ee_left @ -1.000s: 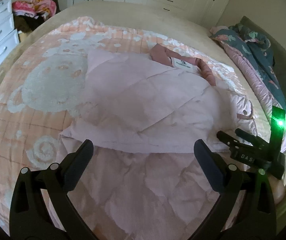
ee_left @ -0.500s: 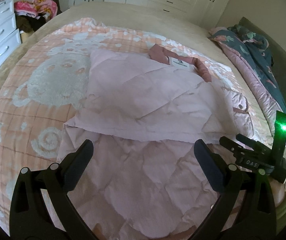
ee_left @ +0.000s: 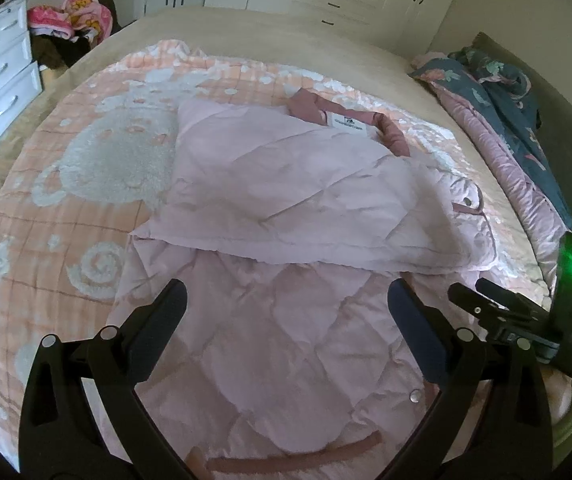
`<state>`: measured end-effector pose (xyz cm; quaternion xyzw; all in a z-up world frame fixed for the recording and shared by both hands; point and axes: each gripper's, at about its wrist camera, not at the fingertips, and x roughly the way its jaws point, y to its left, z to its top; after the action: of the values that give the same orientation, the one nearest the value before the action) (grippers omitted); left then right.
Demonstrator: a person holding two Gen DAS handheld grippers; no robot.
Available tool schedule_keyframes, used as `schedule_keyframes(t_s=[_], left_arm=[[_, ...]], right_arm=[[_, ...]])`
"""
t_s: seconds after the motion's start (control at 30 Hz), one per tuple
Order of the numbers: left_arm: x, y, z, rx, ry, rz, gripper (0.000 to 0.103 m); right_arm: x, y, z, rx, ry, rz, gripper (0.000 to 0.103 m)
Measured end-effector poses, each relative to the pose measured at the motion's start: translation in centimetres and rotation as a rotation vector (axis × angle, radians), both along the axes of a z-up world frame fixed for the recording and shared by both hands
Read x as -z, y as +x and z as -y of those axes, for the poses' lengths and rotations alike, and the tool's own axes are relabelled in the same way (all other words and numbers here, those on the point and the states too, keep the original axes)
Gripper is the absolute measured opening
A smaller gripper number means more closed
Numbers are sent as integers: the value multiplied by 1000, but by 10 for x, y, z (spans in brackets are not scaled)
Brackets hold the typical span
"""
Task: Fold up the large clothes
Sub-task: 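Release the folded edge and pull both tools back from the jacket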
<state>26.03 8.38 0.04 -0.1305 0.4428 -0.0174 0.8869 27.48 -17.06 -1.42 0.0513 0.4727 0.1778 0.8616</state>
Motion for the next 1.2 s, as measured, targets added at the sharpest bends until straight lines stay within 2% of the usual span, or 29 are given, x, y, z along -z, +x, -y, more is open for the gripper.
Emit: schedule_keyframes(t_s=[0.57,1.0,1.2], left_arm=[[-46,-34,14,20,3,88,94],[-75,-64,14,14,16,154,94],[-84,-76,17,24,38,179,94]], right_arm=[[-88,-47,5,-21,22,180,99],[-134,-84,22,-9,60,272,99],[-146,-97,26,-1,38,311,99]])
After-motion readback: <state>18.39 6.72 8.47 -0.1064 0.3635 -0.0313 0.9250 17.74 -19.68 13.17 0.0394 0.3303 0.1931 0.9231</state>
